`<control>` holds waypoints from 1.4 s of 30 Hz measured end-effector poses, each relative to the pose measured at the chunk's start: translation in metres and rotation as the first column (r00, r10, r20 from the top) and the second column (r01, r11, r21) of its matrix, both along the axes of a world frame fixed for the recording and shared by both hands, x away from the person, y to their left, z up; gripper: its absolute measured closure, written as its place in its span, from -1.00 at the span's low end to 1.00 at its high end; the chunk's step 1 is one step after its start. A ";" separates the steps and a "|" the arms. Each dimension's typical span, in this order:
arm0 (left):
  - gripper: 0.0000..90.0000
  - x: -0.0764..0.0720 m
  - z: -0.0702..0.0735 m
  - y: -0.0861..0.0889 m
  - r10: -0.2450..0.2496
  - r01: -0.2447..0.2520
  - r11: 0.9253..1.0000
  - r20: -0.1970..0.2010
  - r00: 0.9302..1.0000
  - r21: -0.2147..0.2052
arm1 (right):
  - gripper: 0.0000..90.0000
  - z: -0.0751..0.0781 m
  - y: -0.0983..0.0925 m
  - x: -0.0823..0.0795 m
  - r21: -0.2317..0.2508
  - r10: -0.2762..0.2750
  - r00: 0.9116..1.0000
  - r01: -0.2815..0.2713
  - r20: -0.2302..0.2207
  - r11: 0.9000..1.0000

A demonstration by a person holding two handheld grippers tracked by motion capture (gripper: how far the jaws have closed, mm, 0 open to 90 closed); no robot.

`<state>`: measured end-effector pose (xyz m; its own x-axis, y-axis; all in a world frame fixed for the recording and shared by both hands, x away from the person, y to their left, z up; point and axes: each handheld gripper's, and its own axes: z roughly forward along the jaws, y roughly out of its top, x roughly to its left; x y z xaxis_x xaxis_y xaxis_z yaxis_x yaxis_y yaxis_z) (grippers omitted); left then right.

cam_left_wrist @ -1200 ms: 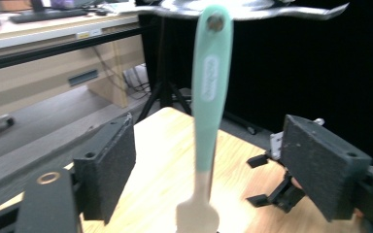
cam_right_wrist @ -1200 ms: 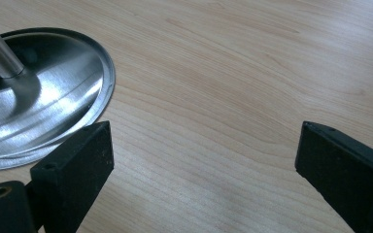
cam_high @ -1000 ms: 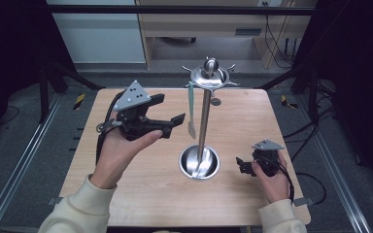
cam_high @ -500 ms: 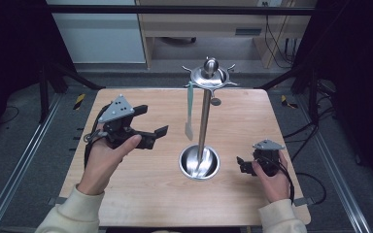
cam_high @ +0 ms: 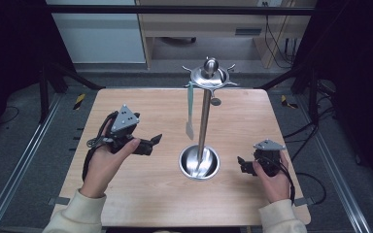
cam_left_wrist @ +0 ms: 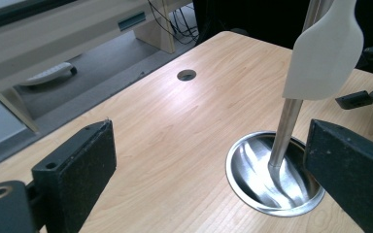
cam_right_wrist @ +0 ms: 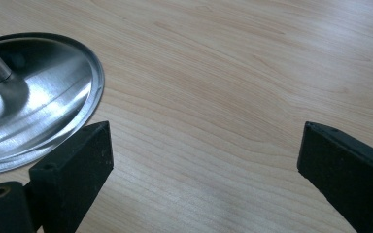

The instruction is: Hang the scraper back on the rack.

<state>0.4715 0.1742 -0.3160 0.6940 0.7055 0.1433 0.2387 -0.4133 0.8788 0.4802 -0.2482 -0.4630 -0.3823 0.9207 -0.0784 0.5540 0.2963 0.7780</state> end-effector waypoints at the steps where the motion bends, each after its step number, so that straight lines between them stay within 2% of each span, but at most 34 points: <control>1: -0.90 0.000 -0.003 0.001 0.009 -0.009 1.000 0.004 1.000 -0.001 | -0.86 0.000 0.000 0.000 0.000 -0.003 1.000 0.003 0.001 1.000; 4: -0.90 0.001 -0.012 0.004 0.047 -0.048 0.998 0.032 0.998 0.028 | -0.86 0.000 0.000 0.000 0.002 -0.006 1.000 0.006 0.001 1.000; 5: -0.90 0.002 -0.014 0.005 0.048 -0.049 0.999 0.029 0.998 0.024 | -0.86 0.000 0.000 0.000 -0.002 -0.007 1.000 0.007 0.002 1.000; 7: -0.90 0.001 -0.021 0.009 0.053 -0.053 0.998 0.004 0.999 -0.022 | -0.86 0.000 0.000 0.000 -0.003 -0.007 1.000 0.007 0.007 1.000; 8: -0.90 0.002 -0.024 0.011 0.056 -0.055 0.998 0.003 0.998 -0.023 | -0.86 0.000 -0.001 0.000 -0.005 -0.009 1.000 0.009 0.009 1.000; 9: -0.90 0.002 -0.032 0.016 0.079 -0.079 0.996 0.000 0.997 -0.029 | -0.86 0.000 -0.001 -0.001 -0.002 -0.013 1.000 0.013 0.007 1.000; 11: -0.89 0.003 -0.036 0.018 0.089 -0.089 0.996 0.004 0.996 -0.026 | -0.86 0.000 -0.001 -0.001 -0.002 -0.017 1.000 0.017 0.007 1.000; 14: -0.88 0.007 -0.044 0.025 0.099 -0.099 0.995 0.002 0.995 0.007 | -0.86 -0.001 -0.002 0.000 -0.011 -0.010 1.000 0.010 0.008 1.000; 15: -0.88 0.008 -0.047 0.027 0.107 -0.107 0.994 0.003 0.994 -0.002 | -0.86 -0.001 -0.002 0.000 -0.011 -0.010 1.000 0.010 0.008 1.000; 18: -0.88 0.010 -0.056 0.036 0.115 -0.115 0.993 -0.021 0.993 0.012 | -0.86 0.000 -0.002 -0.001 -0.002 -0.016 1.000 0.016 0.009 1.000; 20: -0.88 0.012 -0.063 0.042 0.132 -0.132 0.991 -0.041 0.990 0.007 | -0.86 0.001 -0.003 -0.001 -0.002 -0.018 1.000 0.018 0.011 1.000; 26: -0.88 0.014 -0.072 0.050 0.156 -0.156 0.988 -0.059 0.986 0.009 | -0.86 0.001 -0.002 0.000 -0.004 -0.013 1.000 0.013 0.010 1.000; 34: -0.86 0.018 -0.088 0.065 0.202 -0.202 0.979 -0.078 0.976 0.013 | -0.86 0.000 -0.001 0.000 -0.003 -0.008 1.000 0.008 0.010 1.000; 42: -0.87 0.020 -0.102 0.078 0.220 -0.219 0.975 -0.108 0.969 0.023 | -0.86 0.001 -0.001 0.000 0.000 -0.006 1.000 0.006 0.008 1.000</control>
